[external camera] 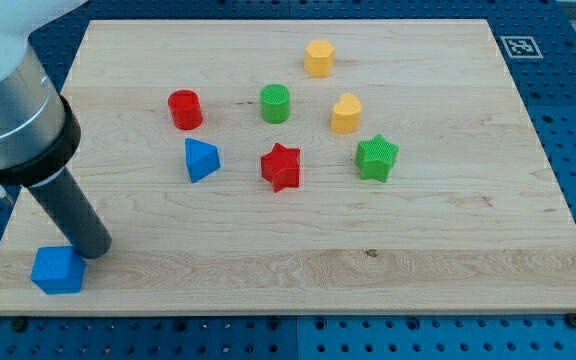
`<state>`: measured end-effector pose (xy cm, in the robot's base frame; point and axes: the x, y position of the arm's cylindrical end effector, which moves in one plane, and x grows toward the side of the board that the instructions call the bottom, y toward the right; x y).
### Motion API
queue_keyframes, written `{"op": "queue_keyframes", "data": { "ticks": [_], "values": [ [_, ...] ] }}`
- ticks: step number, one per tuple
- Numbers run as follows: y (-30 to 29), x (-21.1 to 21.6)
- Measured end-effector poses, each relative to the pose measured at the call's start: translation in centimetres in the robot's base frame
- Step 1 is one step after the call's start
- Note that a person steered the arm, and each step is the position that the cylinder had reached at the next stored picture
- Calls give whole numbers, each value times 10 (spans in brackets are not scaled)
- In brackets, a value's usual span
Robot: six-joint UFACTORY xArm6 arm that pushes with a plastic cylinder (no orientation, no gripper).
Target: Nudge the blue triangle down a bit
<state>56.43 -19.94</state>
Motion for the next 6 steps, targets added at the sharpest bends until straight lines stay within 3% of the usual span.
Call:
{"op": "queue_keyframes", "data": {
  "ticks": [2, 4, 6],
  "values": [
    [72, -23],
    [136, -83],
    [118, -141]
  ]
}}
